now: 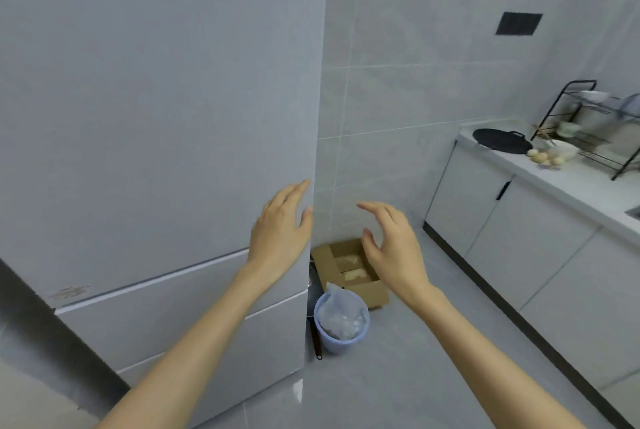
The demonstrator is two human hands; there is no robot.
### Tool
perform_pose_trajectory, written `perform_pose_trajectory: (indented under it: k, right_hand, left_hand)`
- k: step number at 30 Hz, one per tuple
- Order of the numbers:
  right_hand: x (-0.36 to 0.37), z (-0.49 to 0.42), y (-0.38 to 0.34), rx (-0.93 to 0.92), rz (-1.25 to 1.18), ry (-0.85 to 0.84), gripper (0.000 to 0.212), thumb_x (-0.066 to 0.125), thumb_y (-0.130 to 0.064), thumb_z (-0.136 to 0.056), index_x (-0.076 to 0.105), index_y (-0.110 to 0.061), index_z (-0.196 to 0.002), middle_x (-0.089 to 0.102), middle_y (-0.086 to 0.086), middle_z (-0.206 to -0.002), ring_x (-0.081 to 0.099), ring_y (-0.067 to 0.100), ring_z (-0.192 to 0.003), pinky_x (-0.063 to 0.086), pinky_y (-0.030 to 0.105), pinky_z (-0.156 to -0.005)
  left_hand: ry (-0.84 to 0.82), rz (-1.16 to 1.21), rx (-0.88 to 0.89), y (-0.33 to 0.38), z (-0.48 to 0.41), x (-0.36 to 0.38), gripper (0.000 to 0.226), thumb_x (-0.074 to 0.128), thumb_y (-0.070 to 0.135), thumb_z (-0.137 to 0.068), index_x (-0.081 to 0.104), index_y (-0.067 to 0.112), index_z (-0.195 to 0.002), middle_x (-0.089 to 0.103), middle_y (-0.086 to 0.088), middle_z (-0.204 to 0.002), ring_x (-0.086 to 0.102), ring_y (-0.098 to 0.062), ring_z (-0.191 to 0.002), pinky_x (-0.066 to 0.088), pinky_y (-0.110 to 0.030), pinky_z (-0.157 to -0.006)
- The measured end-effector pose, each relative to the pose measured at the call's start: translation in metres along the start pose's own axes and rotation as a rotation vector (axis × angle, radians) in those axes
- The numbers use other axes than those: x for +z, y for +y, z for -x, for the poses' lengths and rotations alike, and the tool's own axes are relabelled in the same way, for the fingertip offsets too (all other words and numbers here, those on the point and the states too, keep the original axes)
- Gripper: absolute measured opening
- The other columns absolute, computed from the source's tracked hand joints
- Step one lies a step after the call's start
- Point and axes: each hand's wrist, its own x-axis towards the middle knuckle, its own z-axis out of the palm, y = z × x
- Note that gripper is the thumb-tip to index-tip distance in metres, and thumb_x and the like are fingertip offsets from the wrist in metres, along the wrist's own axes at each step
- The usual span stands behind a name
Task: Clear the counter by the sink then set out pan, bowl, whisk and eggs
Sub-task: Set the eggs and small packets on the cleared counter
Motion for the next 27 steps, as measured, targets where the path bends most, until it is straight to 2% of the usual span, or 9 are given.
perform_pose_trajectory:
  k: [5,9,17,23,27]
  right_hand:
    - [-0.064,0.01,0.033,0.11,0.08,0.094,0.042,0.054,-0.006,-0.087,0.054,-0.022,-0.127,0.055,-0.007,-0.127,0.047,0.013,-0.119,0.042,0.032,-0.097]
    - [-0.106,0.015,0.062,0.198,0.139,0.179,0.042,0.054,-0.006,-0.088,0.055,-0.023,-0.126,0.054,-0.007,-0.127,0.045,0.011,-0.12,0.037,0.024,-0.098]
    - [-0.187,0.027,0.142,0.344,0.232,0.283,0.042,0.055,-0.006,-0.087,0.055,-0.022,-0.126,0.053,-0.007,-0.129,0.044,0.012,-0.122,0.031,0.018,-0.097]
    - [-0.238,0.017,0.222,0.384,0.274,0.306,0.042,0.055,-0.009,-0.086,0.053,-0.024,-0.126,0.051,-0.008,-0.13,0.045,0.013,-0.121,0.04,0.03,-0.1]
    - [-0.27,0.003,0.285,0.419,0.267,0.293,0.041,0.055,-0.009,-0.086,0.053,-0.024,-0.125,0.051,-0.009,-0.128,0.047,0.013,-0.116,0.039,0.029,-0.098]
  left_hand:
    - [-0.084,0.11,0.144,0.062,-0.017,0.03,0.048,0.043,0.028,-0.098,0.034,0.03,-0.145,0.036,0.005,-0.15,0.034,-0.014,-0.137,0.03,-0.029,-0.106]
    - [-0.144,0.189,0.245,0.108,-0.029,0.061,0.046,0.042,0.028,-0.099,0.036,0.03,-0.145,0.039,0.007,-0.148,0.037,-0.013,-0.134,0.032,-0.025,-0.1]
    - [-0.293,0.262,0.392,0.208,-0.064,0.151,0.044,0.041,0.031,-0.099,0.039,0.03,-0.143,0.045,0.006,-0.143,0.04,-0.015,-0.132,0.037,-0.035,-0.103]
    - [-0.34,0.302,0.445,0.276,-0.092,0.226,0.043,0.044,0.028,-0.098,0.042,0.028,-0.141,0.046,0.005,-0.143,0.041,-0.015,-0.131,0.033,-0.032,-0.106]
    - [-0.375,0.301,0.445,0.319,-0.123,0.281,0.043,0.045,0.028,-0.097,0.043,0.028,-0.14,0.048,0.003,-0.141,0.043,-0.017,-0.13,0.034,-0.038,-0.109]
